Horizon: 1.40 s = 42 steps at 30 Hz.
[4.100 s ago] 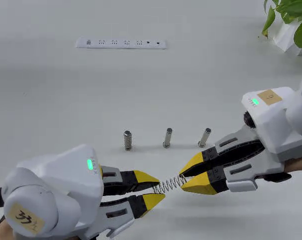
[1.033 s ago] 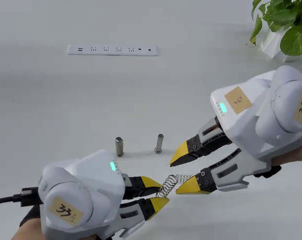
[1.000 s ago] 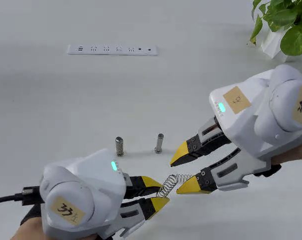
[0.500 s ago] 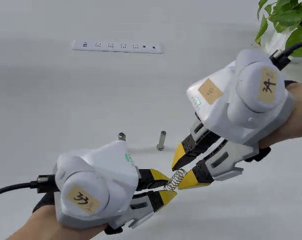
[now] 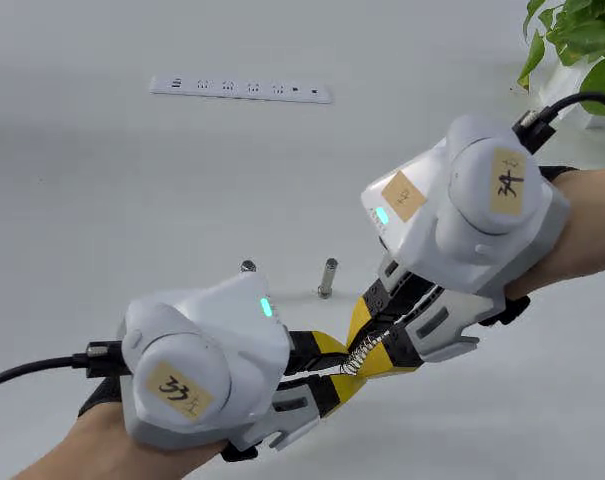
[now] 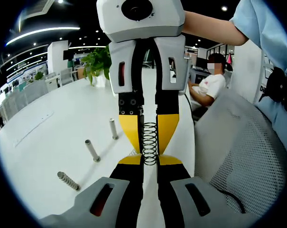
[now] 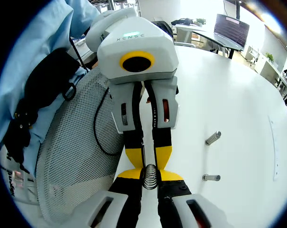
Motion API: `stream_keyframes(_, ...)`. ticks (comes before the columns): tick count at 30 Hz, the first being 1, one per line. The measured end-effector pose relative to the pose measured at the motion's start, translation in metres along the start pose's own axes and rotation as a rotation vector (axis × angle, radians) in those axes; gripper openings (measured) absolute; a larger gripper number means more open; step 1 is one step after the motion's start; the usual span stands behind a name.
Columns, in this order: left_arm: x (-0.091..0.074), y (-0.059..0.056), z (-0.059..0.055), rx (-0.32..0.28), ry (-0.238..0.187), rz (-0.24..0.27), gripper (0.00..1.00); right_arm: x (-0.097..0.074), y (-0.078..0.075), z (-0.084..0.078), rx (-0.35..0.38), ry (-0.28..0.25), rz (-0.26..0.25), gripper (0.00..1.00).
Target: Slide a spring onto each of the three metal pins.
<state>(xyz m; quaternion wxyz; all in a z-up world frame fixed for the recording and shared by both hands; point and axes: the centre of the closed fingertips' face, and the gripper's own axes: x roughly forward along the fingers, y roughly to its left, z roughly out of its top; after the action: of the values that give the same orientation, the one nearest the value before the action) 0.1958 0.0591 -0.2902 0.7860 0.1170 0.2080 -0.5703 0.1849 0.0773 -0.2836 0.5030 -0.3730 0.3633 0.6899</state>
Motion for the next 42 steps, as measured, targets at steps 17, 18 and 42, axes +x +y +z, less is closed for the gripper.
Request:
stream_keyframes(17, 0.001, 0.001, 0.001, -0.018, -0.018, 0.004, 0.06, -0.002, -0.001, 0.0, 0.007, 0.008, -0.005, 0.07)
stream_keyframes(18, 0.001, 0.001, 0.001, -0.016, -0.019, 0.004, 0.06, -0.002, -0.001, 0.0, 0.007, 0.009, -0.003, 0.07)
stream_keyframes(42, -0.013, 0.015, -0.013, -0.08, -0.025, 0.084, 0.18, 0.001, -0.005, -0.004, 0.004, 0.018, -0.007, 0.07)
